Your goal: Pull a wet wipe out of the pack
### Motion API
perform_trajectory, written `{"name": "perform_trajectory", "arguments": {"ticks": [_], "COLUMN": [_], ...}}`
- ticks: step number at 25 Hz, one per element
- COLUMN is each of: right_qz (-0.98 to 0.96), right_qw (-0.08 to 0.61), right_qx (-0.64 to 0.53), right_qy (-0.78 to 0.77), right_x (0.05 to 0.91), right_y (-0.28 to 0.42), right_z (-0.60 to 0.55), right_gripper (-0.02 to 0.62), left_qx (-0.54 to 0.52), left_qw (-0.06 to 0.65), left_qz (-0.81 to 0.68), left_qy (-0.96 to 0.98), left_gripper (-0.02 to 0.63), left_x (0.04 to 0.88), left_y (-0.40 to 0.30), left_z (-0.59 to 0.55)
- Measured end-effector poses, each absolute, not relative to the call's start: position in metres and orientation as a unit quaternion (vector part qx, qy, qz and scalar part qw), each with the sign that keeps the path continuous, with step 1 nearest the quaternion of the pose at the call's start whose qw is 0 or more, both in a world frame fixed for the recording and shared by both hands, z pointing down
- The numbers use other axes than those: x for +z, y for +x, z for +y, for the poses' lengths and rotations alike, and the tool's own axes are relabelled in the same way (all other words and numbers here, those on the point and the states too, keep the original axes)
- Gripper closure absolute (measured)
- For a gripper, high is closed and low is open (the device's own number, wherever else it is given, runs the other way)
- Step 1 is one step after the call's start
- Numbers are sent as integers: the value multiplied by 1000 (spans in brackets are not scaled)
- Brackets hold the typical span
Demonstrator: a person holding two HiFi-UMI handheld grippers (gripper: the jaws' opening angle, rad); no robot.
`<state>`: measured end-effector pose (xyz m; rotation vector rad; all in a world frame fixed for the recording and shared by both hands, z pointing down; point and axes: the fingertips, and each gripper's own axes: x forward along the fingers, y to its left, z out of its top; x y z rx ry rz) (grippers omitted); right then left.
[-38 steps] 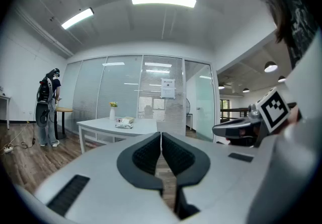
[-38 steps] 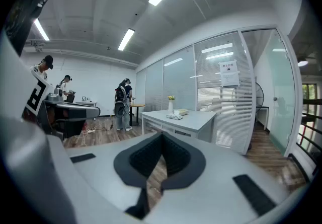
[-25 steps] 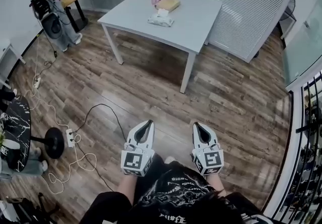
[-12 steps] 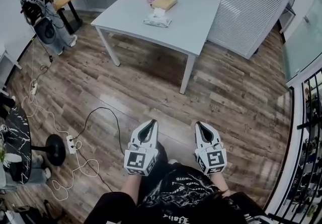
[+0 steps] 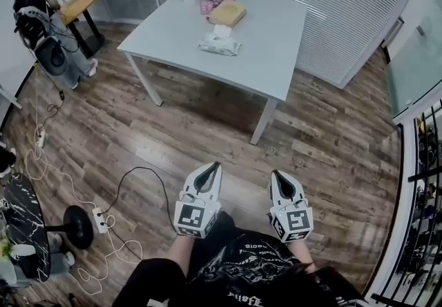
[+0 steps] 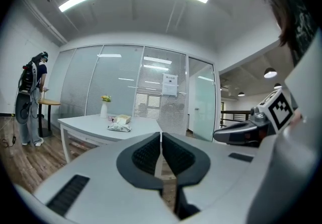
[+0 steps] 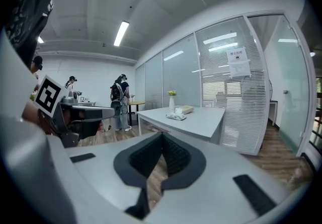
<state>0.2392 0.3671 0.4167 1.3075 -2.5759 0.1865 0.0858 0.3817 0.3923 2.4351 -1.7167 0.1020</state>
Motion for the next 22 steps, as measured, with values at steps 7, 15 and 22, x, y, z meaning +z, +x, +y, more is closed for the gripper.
{"name": "perform_trajectory", "arguments": {"ticks": [7,15,22], "right_qz": [-871,-866,-876], "right_qw": [120,114,115], "right_qx": [70,89,104], "right_qy": [472,478,457], "right_x": [419,427,443], "right_y": [195,172,161], "right_z": [318,291,235], "right_gripper": [597,597,597], "left_qx": [40,48,51], "left_qw": [78,81,96], "left_qz": [-550,-544,-564], "left_qy": [831,834,819], "left_gripper": [592,592,592], "left_x": [393,399,413], "left_y": [42,22,10], "left_z": [323,293,256]}}
